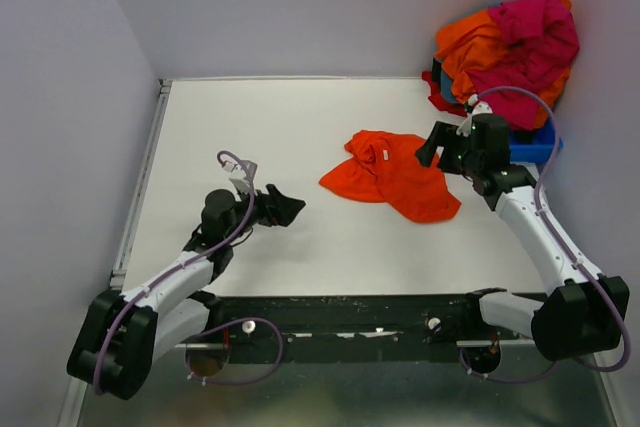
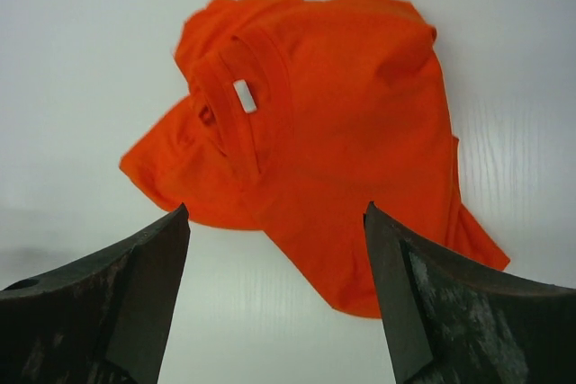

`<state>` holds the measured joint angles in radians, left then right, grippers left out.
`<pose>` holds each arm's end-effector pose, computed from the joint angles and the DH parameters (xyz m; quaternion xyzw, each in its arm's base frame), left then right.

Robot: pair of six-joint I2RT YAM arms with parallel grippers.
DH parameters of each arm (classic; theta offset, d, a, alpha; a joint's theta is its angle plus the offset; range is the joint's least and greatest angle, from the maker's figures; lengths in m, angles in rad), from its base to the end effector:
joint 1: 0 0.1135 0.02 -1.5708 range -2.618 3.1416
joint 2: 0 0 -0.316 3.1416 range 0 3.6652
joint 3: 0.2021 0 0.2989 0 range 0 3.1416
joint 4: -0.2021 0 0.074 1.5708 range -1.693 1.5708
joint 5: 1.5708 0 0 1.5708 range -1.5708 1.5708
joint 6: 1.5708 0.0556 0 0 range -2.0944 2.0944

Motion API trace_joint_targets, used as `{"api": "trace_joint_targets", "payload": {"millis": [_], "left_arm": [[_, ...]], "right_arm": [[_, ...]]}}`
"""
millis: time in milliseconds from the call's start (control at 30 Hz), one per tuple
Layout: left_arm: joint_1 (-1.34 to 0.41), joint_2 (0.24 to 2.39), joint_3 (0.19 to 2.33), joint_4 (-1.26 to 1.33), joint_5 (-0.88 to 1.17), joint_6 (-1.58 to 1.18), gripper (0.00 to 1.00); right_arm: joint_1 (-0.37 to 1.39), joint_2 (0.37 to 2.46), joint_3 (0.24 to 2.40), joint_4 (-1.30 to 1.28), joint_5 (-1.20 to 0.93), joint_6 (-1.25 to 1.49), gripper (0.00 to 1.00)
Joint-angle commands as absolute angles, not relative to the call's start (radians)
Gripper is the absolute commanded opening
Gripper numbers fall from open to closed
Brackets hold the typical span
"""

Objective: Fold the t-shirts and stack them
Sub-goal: Move the tshirt to the center of the board, then flatten out the tshirt

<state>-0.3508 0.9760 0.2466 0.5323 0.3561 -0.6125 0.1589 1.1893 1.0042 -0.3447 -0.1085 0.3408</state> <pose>0.2045 -0.0955 0.2001 0.0121 0.7692 -0.4105 0.4896 0.3079 0.0554 0.3465 0.0518 0.8652 0.1684 0.4695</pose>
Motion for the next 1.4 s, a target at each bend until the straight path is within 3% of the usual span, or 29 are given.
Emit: {"api": "trace_joint_targets", "payload": {"millis": [0,233,533,933,967,1233,1367], "left_arm": [[-0.429,1.054,0.322,0.523,0.324,-0.565,0.98],[-0.523,1.300,0.538,0.356,0.241,-0.552,0.94],[-0.531,1.548,0.771,0.154,0.160,-0.555,0.89],[-0.532,1.752,0.905,0.135,0.196,-0.560,0.83],[-0.532,1.761,0.908,0.137,0.195,-0.561,0.83],[-0.532,1.812,0.956,0.109,0.158,-0.552,0.73],[-0.532,1.839,0.986,0.095,0.137,-0.557,0.64]], "right_arm": [[0.175,1.143,0.891,-0.264,-0.066,0.313,0.85],[0.222,1.241,0.828,-0.192,-0.063,0.321,0.79],[0.360,1.488,0.922,-0.193,-0.005,0.294,0.75],[0.397,1.689,1.014,-0.245,0.087,0.308,0.68],[0.397,1.690,1.014,-0.248,0.097,0.308,0.64],[0.397,1.629,0.985,-0.238,0.162,0.328,0.01],[0.397,1.499,0.905,-0.163,0.209,0.341,0.01]]}}
